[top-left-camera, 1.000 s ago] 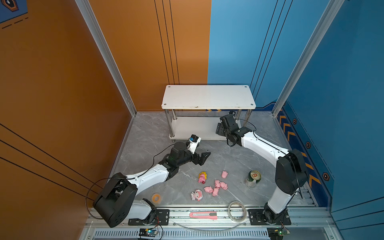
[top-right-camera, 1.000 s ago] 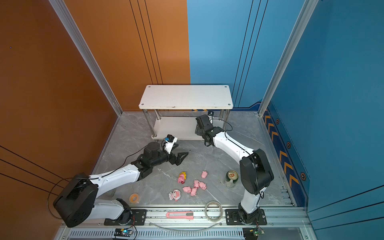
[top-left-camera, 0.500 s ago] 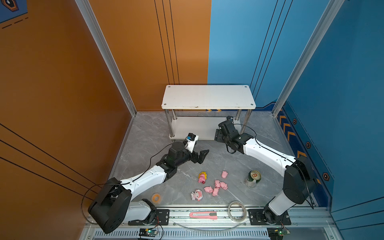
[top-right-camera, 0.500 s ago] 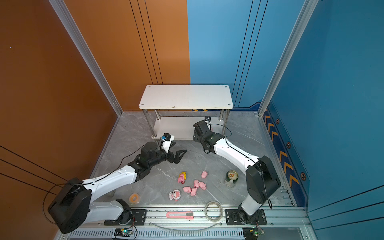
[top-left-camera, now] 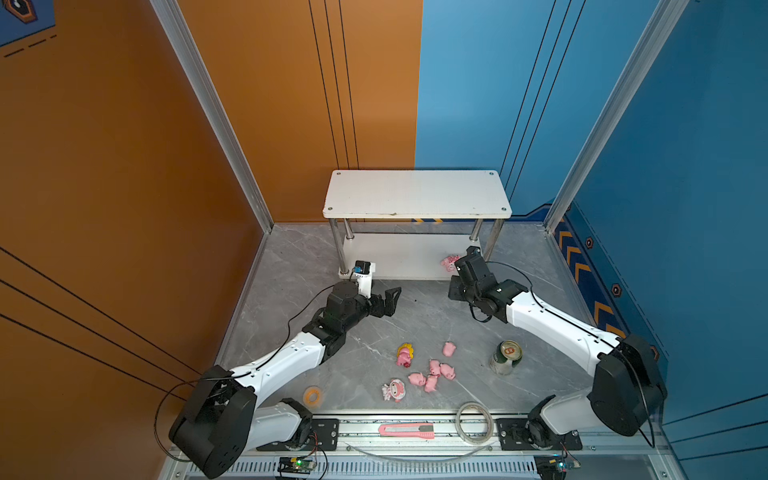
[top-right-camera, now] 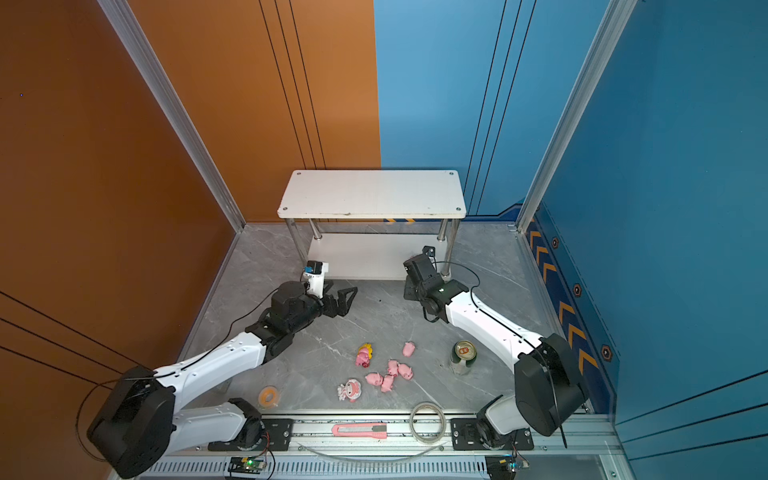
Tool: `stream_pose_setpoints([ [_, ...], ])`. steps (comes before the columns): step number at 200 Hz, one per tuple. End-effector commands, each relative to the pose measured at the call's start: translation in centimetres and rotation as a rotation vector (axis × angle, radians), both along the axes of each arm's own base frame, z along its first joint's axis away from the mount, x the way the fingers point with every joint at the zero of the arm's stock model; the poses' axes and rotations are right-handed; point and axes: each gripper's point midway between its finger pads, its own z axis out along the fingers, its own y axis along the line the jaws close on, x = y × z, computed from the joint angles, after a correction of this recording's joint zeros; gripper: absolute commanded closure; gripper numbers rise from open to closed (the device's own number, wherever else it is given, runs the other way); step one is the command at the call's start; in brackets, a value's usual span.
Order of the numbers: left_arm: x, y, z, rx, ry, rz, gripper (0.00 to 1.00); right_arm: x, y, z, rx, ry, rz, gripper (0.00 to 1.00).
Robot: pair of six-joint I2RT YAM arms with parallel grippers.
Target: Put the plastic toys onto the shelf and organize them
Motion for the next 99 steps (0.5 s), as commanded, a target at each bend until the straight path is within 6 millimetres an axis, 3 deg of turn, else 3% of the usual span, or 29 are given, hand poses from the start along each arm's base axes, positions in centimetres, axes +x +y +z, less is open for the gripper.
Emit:
stream_pose_setpoints([
  [1,0.1,0.2,-0.5,-0.016,0.034,0.015,0.02,0.5,0.7,-0.9,-0.026,0.032,0.058,1.0],
  [46,0.3,0.0,-0.8,-0.003,0.038,0.0,0.02,4.0,0.4,-1.2,-0.019,0.012,0.019,1.0],
  [99,0.5,0.3,-1.0,0.015,0.037,0.008,0.02,6.3,0.5,-2.1,-0.01,0.012,-0.003,1.0],
])
